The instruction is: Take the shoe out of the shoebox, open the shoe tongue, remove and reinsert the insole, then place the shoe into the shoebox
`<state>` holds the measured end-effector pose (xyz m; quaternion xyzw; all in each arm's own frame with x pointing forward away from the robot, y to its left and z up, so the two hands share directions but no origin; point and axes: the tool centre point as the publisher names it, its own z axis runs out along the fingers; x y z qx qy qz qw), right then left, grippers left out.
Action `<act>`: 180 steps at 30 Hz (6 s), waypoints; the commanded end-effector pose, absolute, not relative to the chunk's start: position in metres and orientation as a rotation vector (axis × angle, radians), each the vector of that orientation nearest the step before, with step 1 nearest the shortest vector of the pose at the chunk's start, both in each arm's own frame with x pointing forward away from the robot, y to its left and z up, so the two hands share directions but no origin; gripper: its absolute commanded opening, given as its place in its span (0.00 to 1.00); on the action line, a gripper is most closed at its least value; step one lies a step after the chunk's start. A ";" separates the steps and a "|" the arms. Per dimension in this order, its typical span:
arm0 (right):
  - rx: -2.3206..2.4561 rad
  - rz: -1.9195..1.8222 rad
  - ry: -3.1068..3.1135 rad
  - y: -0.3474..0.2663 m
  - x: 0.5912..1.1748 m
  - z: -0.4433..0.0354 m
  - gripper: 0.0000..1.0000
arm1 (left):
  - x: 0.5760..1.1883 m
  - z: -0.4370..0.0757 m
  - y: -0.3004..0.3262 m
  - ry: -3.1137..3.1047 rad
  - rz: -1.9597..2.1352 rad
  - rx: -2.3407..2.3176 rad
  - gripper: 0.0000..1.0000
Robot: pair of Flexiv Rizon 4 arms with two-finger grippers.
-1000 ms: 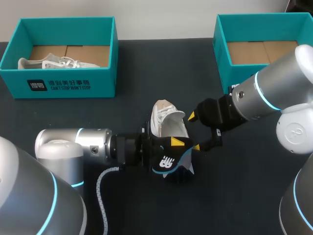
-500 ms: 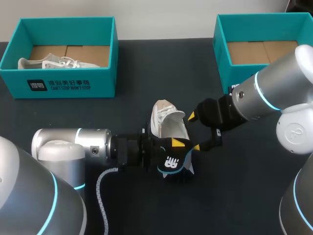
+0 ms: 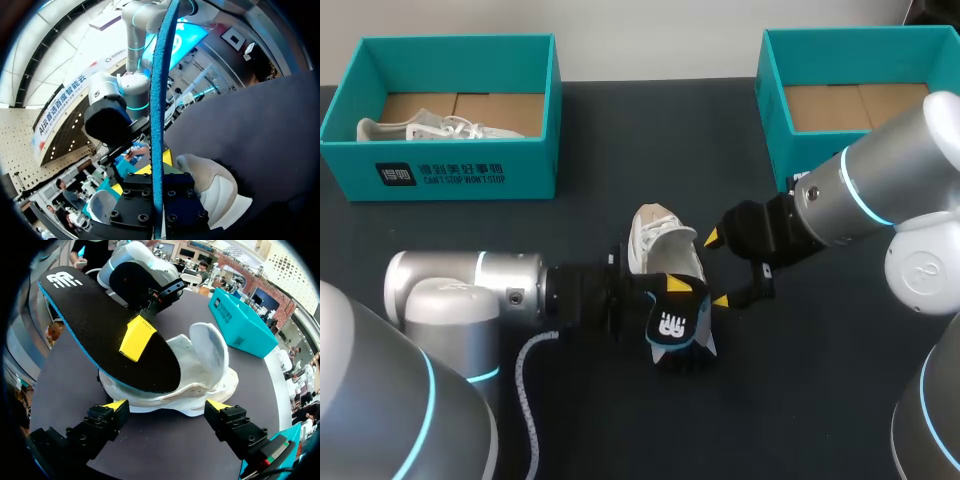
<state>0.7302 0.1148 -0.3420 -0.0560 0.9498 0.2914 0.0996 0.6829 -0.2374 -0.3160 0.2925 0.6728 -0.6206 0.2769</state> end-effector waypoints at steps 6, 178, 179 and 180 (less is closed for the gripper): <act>-0.164 0.859 2.806 0.115 0.729 -0.342 1.00 | 0.696 -0.325 -0.237 1.819 -1.632 0.789 0.00; -0.164 0.859 2.806 0.115 0.729 -0.342 1.00 | 0.704 -0.345 -0.215 1.925 -1.399 0.807 0.00; -0.164 0.859 2.806 0.115 0.729 -0.342 1.00 | 0.702 -0.344 -0.215 1.923 -1.407 0.806 0.00; -0.164 0.859 2.806 0.115 0.729 -0.342 1.00 | 0.701 -0.343 -0.216 1.921 -1.409 0.806 0.00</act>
